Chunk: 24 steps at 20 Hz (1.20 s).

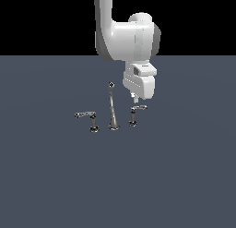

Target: Turn on the faucet by rotating a designated handle.

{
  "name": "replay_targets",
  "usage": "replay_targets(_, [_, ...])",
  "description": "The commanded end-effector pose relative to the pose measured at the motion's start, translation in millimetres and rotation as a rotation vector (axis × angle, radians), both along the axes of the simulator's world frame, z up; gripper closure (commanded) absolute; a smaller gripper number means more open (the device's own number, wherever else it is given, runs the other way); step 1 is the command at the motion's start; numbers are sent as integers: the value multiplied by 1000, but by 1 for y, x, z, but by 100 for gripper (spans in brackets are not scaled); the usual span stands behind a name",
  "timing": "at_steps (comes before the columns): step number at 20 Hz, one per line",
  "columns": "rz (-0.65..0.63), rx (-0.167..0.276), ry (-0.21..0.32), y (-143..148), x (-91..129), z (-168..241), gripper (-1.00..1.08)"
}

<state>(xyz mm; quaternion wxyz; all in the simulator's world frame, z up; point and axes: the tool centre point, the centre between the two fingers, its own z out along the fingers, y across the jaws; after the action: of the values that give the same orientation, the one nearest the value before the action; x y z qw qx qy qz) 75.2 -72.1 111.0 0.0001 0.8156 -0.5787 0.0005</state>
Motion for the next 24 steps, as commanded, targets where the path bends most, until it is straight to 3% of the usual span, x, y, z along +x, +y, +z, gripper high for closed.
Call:
replay_targets(1, [-34, -1, 0, -8, 7, -10, 108])
replay_targets(16, [-92, 1, 1, -22, 19, -26, 108])
replay_targets(24, [-92, 1, 1, -39, -4, -26, 108])
